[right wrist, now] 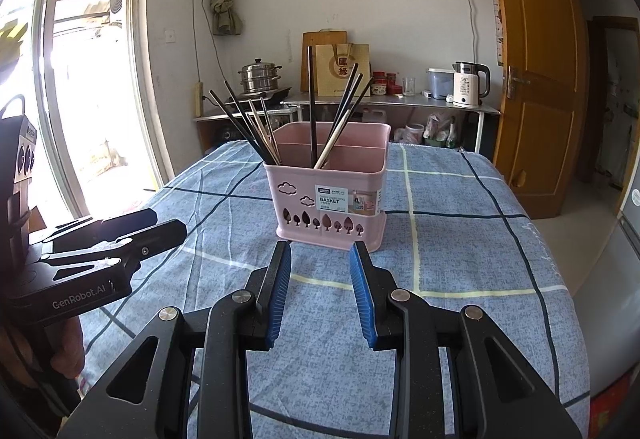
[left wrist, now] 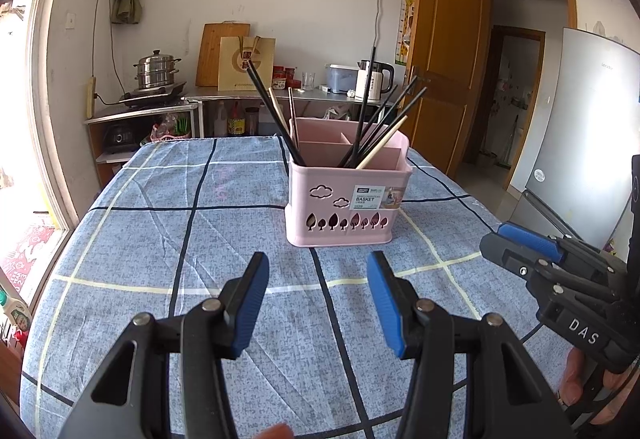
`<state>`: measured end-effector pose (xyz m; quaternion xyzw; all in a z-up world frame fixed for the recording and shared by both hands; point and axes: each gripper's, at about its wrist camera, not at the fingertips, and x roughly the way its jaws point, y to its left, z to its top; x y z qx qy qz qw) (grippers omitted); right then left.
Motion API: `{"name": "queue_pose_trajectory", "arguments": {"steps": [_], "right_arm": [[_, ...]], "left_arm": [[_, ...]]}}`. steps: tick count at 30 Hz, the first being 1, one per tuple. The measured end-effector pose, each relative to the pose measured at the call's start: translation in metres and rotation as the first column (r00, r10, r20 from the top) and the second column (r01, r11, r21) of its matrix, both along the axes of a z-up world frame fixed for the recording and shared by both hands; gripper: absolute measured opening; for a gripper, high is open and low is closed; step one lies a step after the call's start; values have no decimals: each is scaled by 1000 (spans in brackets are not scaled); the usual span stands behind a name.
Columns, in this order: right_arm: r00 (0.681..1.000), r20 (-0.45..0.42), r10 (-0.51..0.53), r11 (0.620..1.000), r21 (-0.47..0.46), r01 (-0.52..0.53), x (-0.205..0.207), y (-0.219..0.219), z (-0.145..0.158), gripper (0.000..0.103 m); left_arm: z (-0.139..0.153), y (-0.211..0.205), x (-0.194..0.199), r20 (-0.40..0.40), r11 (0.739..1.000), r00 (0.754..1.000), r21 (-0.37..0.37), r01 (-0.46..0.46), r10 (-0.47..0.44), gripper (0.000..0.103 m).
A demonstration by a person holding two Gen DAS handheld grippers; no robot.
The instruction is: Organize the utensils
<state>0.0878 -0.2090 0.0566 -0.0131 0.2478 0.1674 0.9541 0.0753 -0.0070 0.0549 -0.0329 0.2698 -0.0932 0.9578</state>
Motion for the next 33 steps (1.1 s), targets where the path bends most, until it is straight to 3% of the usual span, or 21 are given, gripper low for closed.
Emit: {"name": "queue_pose_trajectory", "arguments": {"steps": [33], "right_arm": [[1000, 2, 0, 1000, -8, 0, -1, 4, -2, 31]], "left_arm": [[-6, -6, 1, -12, 999, 999, 31, -29, 30, 53]]}}
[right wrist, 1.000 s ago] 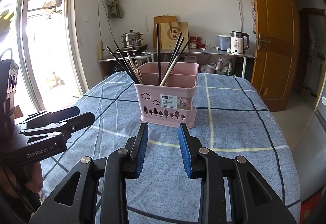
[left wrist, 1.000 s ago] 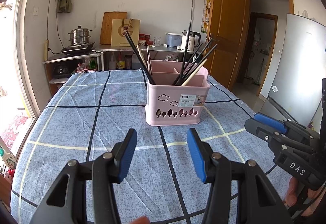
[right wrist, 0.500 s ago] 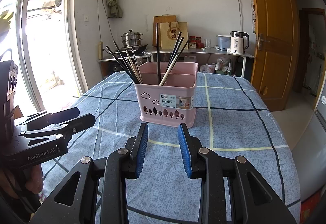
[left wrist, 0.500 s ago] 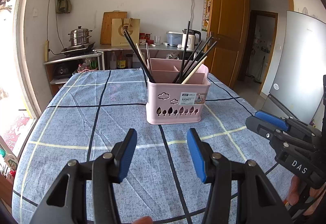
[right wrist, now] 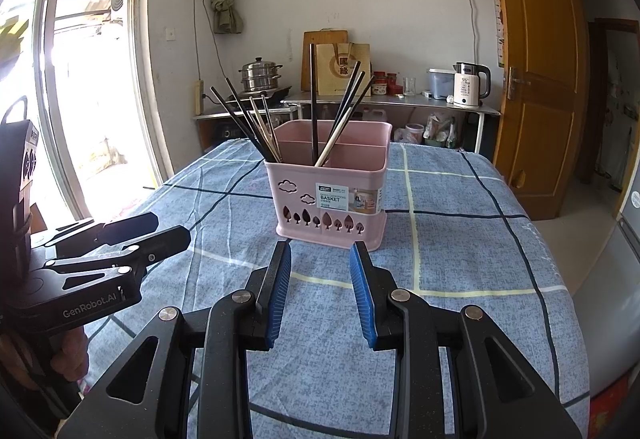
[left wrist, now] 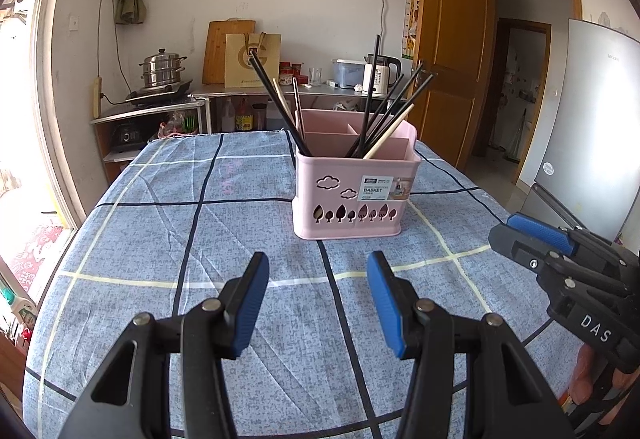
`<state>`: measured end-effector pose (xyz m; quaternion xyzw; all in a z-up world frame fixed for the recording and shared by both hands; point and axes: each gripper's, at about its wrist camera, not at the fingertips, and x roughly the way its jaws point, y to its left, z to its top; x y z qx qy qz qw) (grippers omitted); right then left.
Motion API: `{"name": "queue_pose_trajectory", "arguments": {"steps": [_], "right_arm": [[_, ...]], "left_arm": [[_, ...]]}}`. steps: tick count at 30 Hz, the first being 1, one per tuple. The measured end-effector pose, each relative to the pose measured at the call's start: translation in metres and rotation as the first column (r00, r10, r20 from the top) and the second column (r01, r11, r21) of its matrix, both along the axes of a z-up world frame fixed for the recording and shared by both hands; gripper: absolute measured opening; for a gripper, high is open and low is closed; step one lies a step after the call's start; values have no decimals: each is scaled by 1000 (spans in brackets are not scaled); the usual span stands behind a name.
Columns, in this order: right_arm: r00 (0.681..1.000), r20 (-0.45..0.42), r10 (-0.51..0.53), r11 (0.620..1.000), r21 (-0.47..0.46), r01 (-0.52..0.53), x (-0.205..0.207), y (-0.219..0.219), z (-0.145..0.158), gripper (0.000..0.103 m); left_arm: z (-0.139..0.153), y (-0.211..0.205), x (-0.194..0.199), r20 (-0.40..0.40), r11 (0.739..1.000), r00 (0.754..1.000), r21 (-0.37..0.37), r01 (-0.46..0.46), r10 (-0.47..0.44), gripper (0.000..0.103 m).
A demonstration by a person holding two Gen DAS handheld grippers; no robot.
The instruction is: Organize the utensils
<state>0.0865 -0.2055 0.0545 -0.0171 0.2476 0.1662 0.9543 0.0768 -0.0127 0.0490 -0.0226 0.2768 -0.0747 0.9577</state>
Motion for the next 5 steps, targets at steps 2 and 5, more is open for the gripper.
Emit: {"name": "queue_pose_trajectory", "arguments": {"steps": [2, 5], "right_arm": [[1000, -1, -1, 1000, -1, 1, 0, 0, 0, 31], [1000, -2, -1, 1000, -1, 1, 0, 0, 0, 31]], "left_arm": [[0, 0, 0, 2, 1000, 1000, -3, -2, 2, 53], [1, 0, -1, 8, 1000, 1000, -6, -4, 4, 53]]}}
